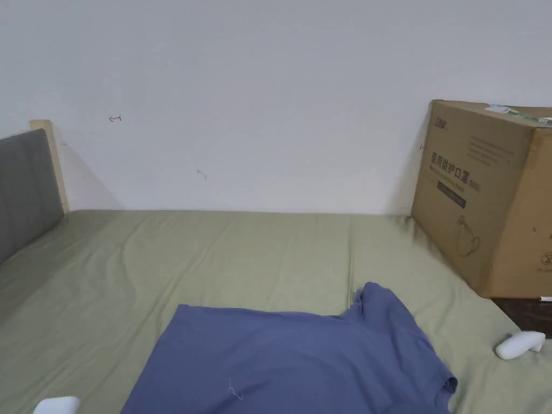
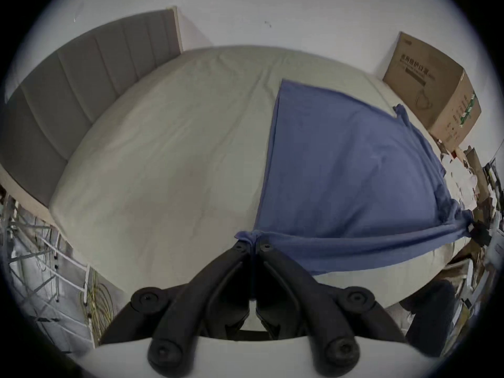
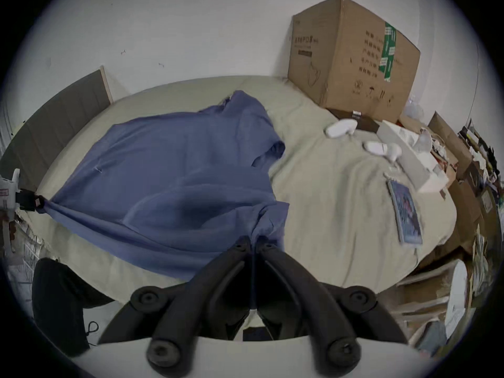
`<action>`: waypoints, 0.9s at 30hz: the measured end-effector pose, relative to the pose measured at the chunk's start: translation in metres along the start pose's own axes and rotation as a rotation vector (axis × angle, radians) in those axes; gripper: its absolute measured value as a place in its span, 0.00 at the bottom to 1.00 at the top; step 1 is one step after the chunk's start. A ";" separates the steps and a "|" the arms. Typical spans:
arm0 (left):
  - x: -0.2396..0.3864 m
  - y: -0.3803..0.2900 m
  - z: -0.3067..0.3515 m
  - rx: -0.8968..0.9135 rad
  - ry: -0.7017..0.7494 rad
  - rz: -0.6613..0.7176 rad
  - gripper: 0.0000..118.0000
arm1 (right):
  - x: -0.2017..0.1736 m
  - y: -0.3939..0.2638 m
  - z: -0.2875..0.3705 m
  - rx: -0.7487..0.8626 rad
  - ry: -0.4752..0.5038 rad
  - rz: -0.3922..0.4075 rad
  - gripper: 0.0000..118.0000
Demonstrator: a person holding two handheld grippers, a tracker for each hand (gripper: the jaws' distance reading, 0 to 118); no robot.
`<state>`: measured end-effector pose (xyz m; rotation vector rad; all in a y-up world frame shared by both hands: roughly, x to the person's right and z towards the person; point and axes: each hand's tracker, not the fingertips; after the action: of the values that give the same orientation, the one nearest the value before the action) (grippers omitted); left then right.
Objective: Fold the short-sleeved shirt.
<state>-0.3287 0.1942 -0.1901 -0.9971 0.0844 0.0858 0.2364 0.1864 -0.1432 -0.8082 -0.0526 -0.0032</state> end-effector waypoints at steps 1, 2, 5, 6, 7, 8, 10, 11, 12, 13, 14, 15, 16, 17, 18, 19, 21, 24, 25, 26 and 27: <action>-0.001 -0.004 -0.003 -0.009 0.001 -0.003 0.01 | 0.001 -0.006 0.000 -0.004 0.002 -0.004 0.00; -0.002 -0.007 -0.007 -0.019 0.004 -0.006 0.01 | 0.001 -0.011 -0.001 -0.008 -0.001 -0.003 0.00; 0.004 -0.015 -0.012 -0.040 0.012 -0.027 0.01 | 0.001 -0.027 -0.010 -0.029 -0.009 0.001 0.00; 0.006 -0.016 -0.013 -0.043 0.016 -0.032 0.01 | 0.000 -0.032 -0.013 -0.035 -0.011 -0.001 0.00; 0.008 -0.017 -0.013 -0.041 0.021 -0.038 0.01 | 0.000 -0.035 -0.015 -0.040 -0.013 -0.007 0.00; 0.009 -0.018 -0.013 -0.035 0.025 -0.042 0.01 | 0.000 -0.038 -0.017 -0.046 -0.012 -0.017 0.00; 0.009 -0.020 -0.011 -0.012 0.034 -0.036 0.13 | 0.000 -0.040 -0.018 -0.052 -0.011 -0.026 0.00; 0.003 -0.018 -0.013 0.006 0.049 -0.020 0.37 | 0.000 -0.040 -0.018 -0.054 -0.009 -0.029 0.03; -0.001 -0.017 -0.012 0.017 0.068 -0.010 0.59 | 0.001 -0.038 -0.017 -0.061 0.000 -0.031 0.10; -0.004 -0.016 -0.008 0.025 0.061 -0.005 0.80 | 0.003 -0.035 -0.015 -0.063 0.002 -0.033 0.26; -0.007 -0.014 -0.002 0.049 0.046 0.011 0.95 | 0.003 -0.032 -0.010 -0.057 -0.006 -0.024 0.61; -0.008 -0.012 0.009 0.099 0.038 0.033 0.98 | 0.004 -0.028 -0.003 -0.023 -0.022 -0.002 0.85; -0.008 -0.008 0.022 0.170 0.028 0.043 0.97 | 0.004 -0.021 0.004 0.004 -0.028 0.007 0.97; -0.007 -0.003 0.034 0.229 0.020 0.051 0.97 | 0.005 -0.014 0.012 0.048 -0.031 0.009 0.98; -0.004 0.004 0.046 0.278 0.018 0.057 0.97 | 0.004 -0.004 0.023 0.119 -0.034 -0.002 0.98; 0.000 0.011 0.058 0.327 0.005 0.058 0.97 | 0.002 0.007 0.031 0.149 -0.041 -0.003 0.98; 0.008 0.026 0.083 0.424 -0.038 0.065 0.97 | -0.003 0.033 0.050 0.262 -0.043 -0.033 0.98; 0.022 0.045 0.113 0.554 -0.070 0.073 0.98 | -0.011 0.064 0.079 0.433 -0.053 -0.083 0.97; 0.026 0.048 0.122 0.590 -0.072 0.073 0.97 | -0.013 0.072 0.087 0.482 -0.052 -0.096 0.95; 0.031 0.051 0.131 0.627 -0.075 0.066 0.95 | -0.015 0.079 0.095 0.529 -0.046 -0.102 0.92; 0.032 0.053 0.137 0.657 -0.078 0.054 0.93 | -0.016 0.085 0.102 0.565 -0.029 -0.107 0.90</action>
<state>-0.2981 0.3392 -0.1643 -0.3352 0.0617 0.1352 0.2175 0.3184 -0.1351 -0.2396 -0.1177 -0.0750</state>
